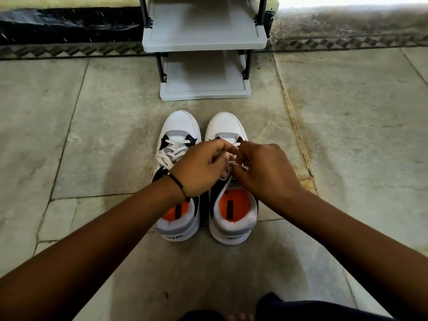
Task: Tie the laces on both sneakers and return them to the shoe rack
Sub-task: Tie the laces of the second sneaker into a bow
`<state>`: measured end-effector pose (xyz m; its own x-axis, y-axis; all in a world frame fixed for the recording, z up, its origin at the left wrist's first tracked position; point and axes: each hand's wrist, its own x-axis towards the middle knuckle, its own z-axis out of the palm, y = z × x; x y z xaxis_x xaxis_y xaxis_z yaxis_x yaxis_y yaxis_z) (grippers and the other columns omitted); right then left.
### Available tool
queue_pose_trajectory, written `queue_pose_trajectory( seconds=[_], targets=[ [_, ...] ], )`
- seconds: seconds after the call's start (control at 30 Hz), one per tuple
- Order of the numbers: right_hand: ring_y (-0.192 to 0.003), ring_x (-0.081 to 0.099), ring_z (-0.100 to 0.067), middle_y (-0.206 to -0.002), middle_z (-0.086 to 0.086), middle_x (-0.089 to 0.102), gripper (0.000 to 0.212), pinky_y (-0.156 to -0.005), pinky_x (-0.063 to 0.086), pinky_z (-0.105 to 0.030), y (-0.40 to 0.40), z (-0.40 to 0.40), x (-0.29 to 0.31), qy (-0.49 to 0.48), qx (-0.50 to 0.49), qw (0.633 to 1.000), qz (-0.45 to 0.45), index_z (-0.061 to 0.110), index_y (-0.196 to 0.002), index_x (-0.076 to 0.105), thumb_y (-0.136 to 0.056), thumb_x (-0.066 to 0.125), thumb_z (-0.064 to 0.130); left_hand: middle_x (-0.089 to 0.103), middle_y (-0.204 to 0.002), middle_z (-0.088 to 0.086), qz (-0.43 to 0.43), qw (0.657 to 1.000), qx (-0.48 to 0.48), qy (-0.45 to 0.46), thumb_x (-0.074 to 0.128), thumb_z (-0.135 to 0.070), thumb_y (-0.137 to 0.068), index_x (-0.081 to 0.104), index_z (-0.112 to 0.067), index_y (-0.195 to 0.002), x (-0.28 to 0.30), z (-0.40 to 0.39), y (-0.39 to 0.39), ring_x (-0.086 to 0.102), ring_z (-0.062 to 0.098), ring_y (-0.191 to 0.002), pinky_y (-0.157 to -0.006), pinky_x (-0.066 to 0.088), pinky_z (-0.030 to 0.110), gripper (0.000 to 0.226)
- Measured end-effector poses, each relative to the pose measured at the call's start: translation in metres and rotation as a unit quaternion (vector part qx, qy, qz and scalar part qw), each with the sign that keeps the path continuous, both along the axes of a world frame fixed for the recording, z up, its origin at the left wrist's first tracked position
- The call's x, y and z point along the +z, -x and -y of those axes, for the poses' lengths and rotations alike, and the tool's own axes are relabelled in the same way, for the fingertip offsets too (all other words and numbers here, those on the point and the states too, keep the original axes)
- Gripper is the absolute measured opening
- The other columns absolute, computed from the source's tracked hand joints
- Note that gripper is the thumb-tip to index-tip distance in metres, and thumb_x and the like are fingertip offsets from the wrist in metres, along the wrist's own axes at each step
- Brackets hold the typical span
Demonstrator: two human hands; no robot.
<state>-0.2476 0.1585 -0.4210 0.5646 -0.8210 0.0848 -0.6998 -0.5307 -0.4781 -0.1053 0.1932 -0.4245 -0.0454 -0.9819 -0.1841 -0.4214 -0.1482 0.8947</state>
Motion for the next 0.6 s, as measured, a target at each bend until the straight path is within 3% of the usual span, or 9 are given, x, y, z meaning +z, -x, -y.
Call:
queue_pose_trajectory(
  seconds=[0.07, 0.13, 0.23, 0.3, 0.4, 0.5, 0.6],
  targets=[
    [-0.068, 0.059, -0.031, -0.074, -0.013, 0.066, 0.011, -0.055, 0.041, -0.032, 0.000, 0.000, -0.002, 0.006, -0.002, 1.000, -0.004, 0.011, -0.079, 0.059, -0.080, 0.062, 0.022, 0.066, -0.091, 0.009, -0.049, 0.998, 0.020, -0.046, 0.034, -0.009, -0.097, 0.058, -0.016, -0.102, 0.002, 0.003, -0.002, 0.062, 0.015, -0.064, -0.048, 0.051, 0.021, 0.025],
    [-0.067, 0.059, -0.032, -0.071, -0.013, 0.065, 0.010, -0.055, 0.040, -0.032, -0.001, 0.000, -0.003, 0.006, -0.010, 1.000, -0.003, 0.014, -0.076, 0.056, -0.078, 0.062, 0.023, 0.064, -0.076, 0.006, -0.038, 0.996, 0.017, -0.077, 0.035, -0.008, -0.096, 0.059, -0.016, -0.101, 0.002, 0.004, -0.003, 0.061, 0.017, -0.063, -0.040, 0.047, 0.018, 0.025],
    [-0.065, 0.059, -0.032, -0.068, -0.013, 0.065, 0.013, -0.055, 0.041, -0.033, -0.003, -0.001, -0.004, 0.006, -0.026, 1.000, 0.002, 0.016, -0.073, 0.053, -0.077, 0.062, 0.024, 0.064, -0.068, 0.005, 0.022, 0.996, -0.019, -0.084, 0.043, -0.004, -0.093, 0.063, -0.016, -0.105, 0.004, 0.005, -0.004, 0.064, 0.030, -0.070, -0.043, 0.050, 0.018, 0.026],
    [-0.064, 0.059, -0.031, -0.069, -0.013, 0.065, 0.013, -0.055, 0.042, -0.033, -0.002, -0.002, -0.004, 0.011, -0.030, 0.999, 0.006, 0.012, -0.078, 0.057, -0.079, 0.062, 0.024, 0.067, -0.071, 0.006, 0.044, 0.996, -0.036, -0.076, 0.047, -0.005, -0.091, 0.065, -0.018, -0.103, 0.007, 0.007, -0.005, 0.068, 0.029, -0.073, -0.049, 0.052, 0.023, 0.025],
    [-0.063, 0.060, -0.032, -0.070, -0.014, 0.067, 0.015, -0.054, 0.046, -0.035, 0.001, -0.004, -0.005, 0.036, -0.013, 0.999, 0.013, 0.008, -0.082, 0.059, -0.082, 0.061, 0.023, 0.065, -0.074, -0.003, -0.015, 0.994, -0.052, -0.095, 0.051, -0.002, -0.089, 0.063, -0.008, -0.107, 0.010, 0.008, -0.007, 0.062, 0.001, -0.054, -0.047, 0.049, 0.016, 0.023],
    [-0.063, 0.061, -0.033, -0.073, -0.014, 0.068, 0.016, -0.054, 0.048, -0.037, 0.000, -0.005, -0.005, 0.054, 0.001, 0.999, 0.006, 0.007, -0.086, 0.059, -0.086, 0.059, 0.024, 0.064, -0.076, 0.000, -0.081, 0.990, -0.029, -0.111, 0.056, 0.001, -0.085, 0.062, -0.004, -0.104, 0.009, 0.008, -0.011, 0.062, 0.003, -0.059, -0.053, 0.053, 0.016, 0.020],
    [-0.068, 0.062, -0.030, -0.078, -0.012, 0.069, 0.016, -0.059, 0.050, -0.038, 0.000, -0.005, -0.003, 0.032, 0.001, 0.999, 0.005, 0.010, -0.092, 0.059, -0.086, 0.060, 0.025, 0.063, -0.078, 0.006, -0.090, 0.989, -0.002, -0.116, 0.061, 0.002, -0.081, 0.063, -0.005, -0.095, 0.008, 0.006, -0.013, 0.063, 0.008, -0.065, -0.059, 0.057, 0.018, 0.015]
  ],
)
